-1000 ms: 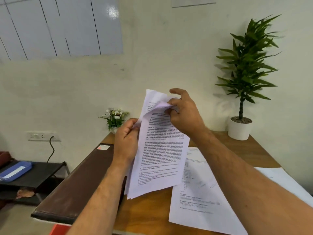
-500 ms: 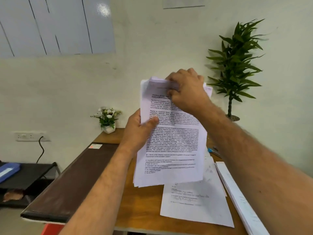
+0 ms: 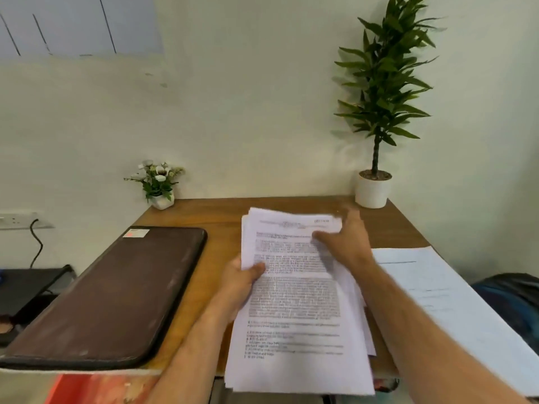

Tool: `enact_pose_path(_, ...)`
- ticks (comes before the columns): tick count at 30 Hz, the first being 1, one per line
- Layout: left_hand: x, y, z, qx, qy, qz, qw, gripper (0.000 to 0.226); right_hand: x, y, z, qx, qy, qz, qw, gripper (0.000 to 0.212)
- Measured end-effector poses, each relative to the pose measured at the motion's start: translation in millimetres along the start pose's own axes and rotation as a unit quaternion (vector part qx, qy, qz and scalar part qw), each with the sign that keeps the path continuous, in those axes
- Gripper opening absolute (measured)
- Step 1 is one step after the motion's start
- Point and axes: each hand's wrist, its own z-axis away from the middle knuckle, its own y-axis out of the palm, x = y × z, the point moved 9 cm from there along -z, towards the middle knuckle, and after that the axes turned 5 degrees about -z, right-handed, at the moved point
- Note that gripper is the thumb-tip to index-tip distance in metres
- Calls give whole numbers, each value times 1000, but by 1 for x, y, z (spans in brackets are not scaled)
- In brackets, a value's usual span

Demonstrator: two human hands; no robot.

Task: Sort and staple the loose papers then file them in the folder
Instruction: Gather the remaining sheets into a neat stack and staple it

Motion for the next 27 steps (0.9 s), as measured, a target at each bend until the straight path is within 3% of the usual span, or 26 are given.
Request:
enact_pose_path(5, 34, 2, -8, -41, -15, -123, 991, 18, -78, 22, 14, 52, 90, 66, 992, 92)
enact_pose_path(8, 21, 1, -13, -99, 30, -270, 957, 12, -86, 30, 13, 72, 70, 180, 979, 86)
enact_pose_path(11, 14, 8, -14, -101, 45, -342, 933, 10, -91, 38, 19, 82, 56, 237, 966, 79)
enact_pose_path(19, 19, 13, -25, -58, -38, -180, 981, 21, -93, 54, 19, 96, 11, 238, 966, 62)
enact_pose_path(27, 21, 0, -24, -101, -8, -194, 976, 29, -92, 55, 24, 101, 11, 194, 976, 57)
